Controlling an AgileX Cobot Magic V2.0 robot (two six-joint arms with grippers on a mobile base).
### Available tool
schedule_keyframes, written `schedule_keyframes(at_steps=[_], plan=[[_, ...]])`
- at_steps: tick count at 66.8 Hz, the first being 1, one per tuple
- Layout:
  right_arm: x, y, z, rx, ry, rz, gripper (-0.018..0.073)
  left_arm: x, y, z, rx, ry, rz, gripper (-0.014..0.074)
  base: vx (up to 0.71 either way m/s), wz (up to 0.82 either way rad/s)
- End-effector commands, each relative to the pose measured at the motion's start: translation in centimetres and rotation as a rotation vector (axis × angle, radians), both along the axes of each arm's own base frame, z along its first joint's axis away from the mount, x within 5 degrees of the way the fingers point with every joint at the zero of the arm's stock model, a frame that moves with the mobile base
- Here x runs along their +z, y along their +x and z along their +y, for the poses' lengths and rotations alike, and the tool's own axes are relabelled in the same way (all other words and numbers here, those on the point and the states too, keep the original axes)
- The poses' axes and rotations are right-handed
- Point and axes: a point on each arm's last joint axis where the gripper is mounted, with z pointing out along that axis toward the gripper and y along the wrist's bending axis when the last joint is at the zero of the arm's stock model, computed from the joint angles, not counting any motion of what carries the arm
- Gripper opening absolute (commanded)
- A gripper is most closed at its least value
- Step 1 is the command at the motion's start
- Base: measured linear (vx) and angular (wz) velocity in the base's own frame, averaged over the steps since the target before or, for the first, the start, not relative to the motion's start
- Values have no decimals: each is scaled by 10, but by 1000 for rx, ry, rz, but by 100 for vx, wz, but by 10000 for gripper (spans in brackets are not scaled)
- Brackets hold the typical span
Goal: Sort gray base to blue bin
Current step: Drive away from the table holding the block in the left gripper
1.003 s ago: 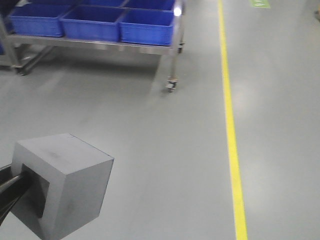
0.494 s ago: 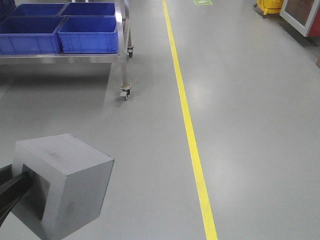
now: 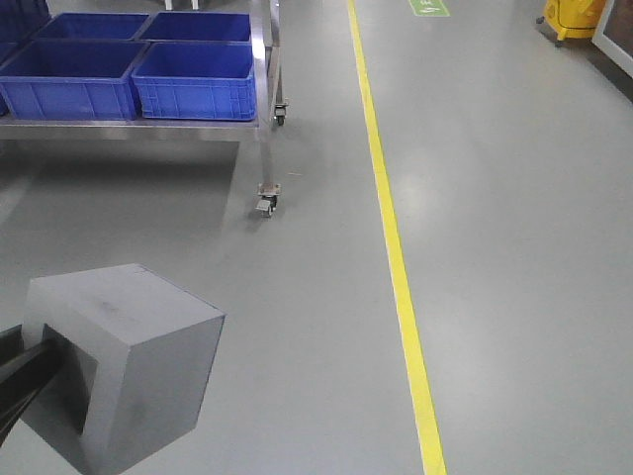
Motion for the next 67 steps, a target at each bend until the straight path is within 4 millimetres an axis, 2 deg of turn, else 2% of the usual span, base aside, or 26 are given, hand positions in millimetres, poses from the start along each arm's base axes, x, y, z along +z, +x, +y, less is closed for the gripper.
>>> schedule_keyframes(at_steps=[1, 67], plan=[[6, 0, 0, 4, -21, -81, -5, 17, -3, -4, -56, -72, -83, -7, 37, 9], [6, 0, 0, 3, -21, -81, -5, 17, -3, -4, -56, -72, -83, -7, 41, -1]])
